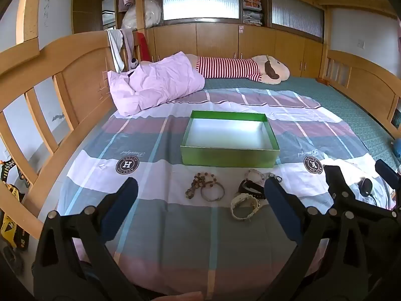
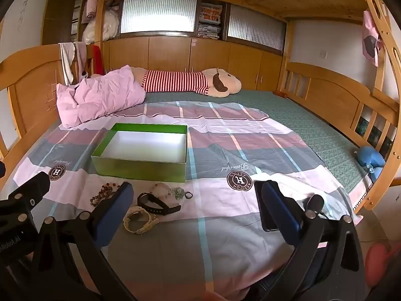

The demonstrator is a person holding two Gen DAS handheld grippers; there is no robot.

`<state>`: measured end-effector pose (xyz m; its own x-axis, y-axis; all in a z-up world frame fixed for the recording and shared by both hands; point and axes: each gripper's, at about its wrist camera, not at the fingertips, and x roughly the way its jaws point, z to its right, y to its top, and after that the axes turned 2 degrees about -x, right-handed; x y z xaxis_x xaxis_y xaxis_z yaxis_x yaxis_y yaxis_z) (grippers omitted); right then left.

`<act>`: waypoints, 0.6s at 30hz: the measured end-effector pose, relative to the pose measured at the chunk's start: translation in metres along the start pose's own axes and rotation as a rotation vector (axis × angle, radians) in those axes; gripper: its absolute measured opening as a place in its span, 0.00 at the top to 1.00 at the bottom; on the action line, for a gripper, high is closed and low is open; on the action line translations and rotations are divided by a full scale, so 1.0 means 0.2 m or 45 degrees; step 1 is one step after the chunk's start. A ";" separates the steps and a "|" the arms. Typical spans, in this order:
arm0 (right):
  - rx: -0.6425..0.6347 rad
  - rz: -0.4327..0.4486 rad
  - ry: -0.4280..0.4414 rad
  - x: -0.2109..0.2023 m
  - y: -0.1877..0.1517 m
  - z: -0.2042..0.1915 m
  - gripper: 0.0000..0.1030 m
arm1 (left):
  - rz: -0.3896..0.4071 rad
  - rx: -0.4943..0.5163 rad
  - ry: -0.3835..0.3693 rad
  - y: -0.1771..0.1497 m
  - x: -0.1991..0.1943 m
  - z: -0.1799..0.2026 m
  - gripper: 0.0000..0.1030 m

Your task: Organize jewelry

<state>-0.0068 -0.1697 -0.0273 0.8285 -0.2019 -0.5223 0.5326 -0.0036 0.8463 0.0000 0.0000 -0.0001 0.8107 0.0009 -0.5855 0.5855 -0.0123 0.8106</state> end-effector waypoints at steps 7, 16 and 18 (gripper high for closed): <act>0.002 0.006 0.000 0.00 0.00 0.00 0.02 | -0.004 0.004 0.000 0.00 0.00 0.01 0.03; 0.003 0.007 0.000 0.00 0.00 0.00 0.02 | -0.011 -0.002 0.000 0.00 0.00 0.00 0.03; 0.003 0.007 0.001 0.00 0.00 0.00 0.02 | -0.011 -0.001 -0.001 0.00 0.00 0.00 0.03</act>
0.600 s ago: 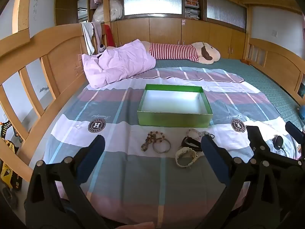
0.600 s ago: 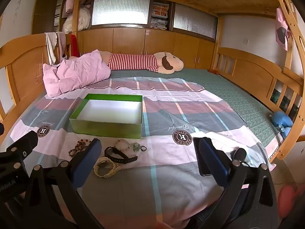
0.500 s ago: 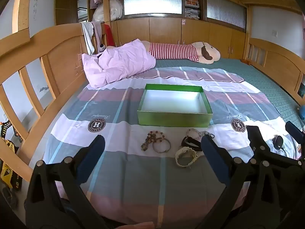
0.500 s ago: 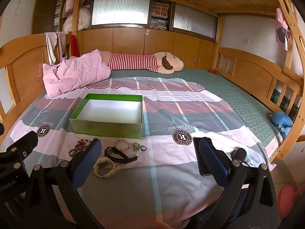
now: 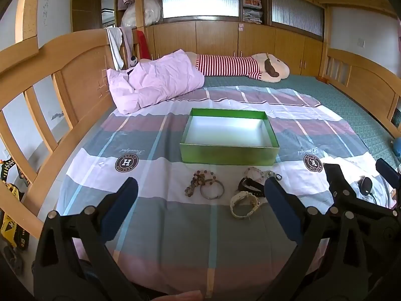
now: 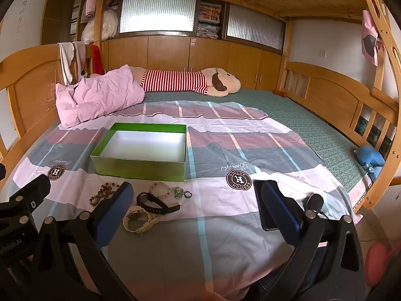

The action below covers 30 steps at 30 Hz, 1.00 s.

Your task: Organize jewelry

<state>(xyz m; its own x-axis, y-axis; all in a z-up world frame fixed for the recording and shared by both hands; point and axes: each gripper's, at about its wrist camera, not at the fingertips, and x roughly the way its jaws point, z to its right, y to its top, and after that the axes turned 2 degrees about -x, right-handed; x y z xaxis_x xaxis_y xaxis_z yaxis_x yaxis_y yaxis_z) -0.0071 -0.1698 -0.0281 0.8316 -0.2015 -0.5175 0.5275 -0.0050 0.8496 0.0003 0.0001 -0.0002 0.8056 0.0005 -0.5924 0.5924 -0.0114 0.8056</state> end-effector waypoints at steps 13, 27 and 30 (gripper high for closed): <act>0.004 -0.002 -0.004 0.00 -0.01 0.00 0.02 | -0.006 -0.001 -0.001 0.00 0.00 0.00 0.03; 0.004 -0.004 -0.003 0.01 -0.01 0.00 0.02 | -0.011 -0.001 -0.001 0.00 0.00 0.00 0.03; 0.004 -0.005 -0.003 0.01 -0.01 0.00 0.02 | -0.013 -0.001 -0.001 0.00 0.00 0.00 0.03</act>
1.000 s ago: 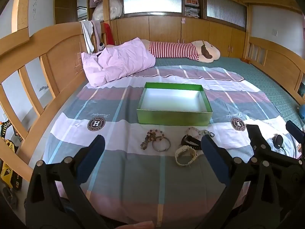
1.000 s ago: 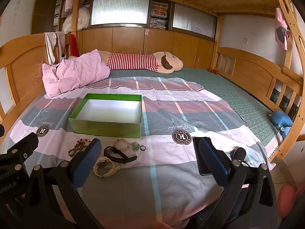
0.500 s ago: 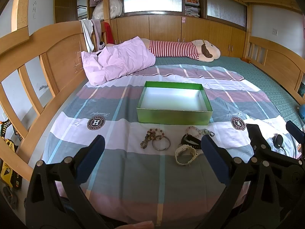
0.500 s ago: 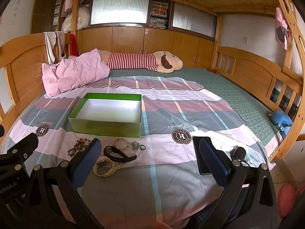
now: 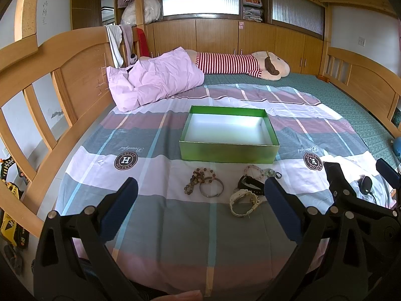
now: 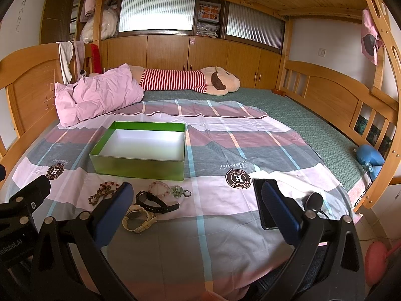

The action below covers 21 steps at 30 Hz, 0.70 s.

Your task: Organize jewelry

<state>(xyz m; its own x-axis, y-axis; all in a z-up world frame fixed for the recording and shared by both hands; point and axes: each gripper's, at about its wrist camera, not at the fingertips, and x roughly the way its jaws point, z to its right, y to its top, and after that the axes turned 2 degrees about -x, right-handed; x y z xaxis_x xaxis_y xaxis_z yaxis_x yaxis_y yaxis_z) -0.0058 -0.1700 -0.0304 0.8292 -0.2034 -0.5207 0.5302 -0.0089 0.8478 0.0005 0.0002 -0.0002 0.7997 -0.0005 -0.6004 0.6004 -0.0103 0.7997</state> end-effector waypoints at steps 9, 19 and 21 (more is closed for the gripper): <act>-0.001 -0.001 -0.001 0.01 0.00 0.00 0.02 | -0.003 0.000 0.000 0.00 0.00 0.00 0.03; 0.000 -0.003 0.000 0.02 0.00 -0.01 0.02 | -0.005 0.000 0.000 0.00 0.00 0.00 0.03; -0.002 -0.001 -0.002 0.02 0.00 -0.01 0.02 | -0.006 0.000 0.000 0.00 0.00 0.00 0.03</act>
<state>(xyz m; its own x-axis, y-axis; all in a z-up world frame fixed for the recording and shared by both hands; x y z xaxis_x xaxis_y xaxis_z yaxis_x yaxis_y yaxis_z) -0.0027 -0.1686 -0.0330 0.8283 -0.2049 -0.5215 0.5314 -0.0078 0.8471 0.0006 0.0003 -0.0002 0.7969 -0.0006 -0.6041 0.6040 -0.0101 0.7969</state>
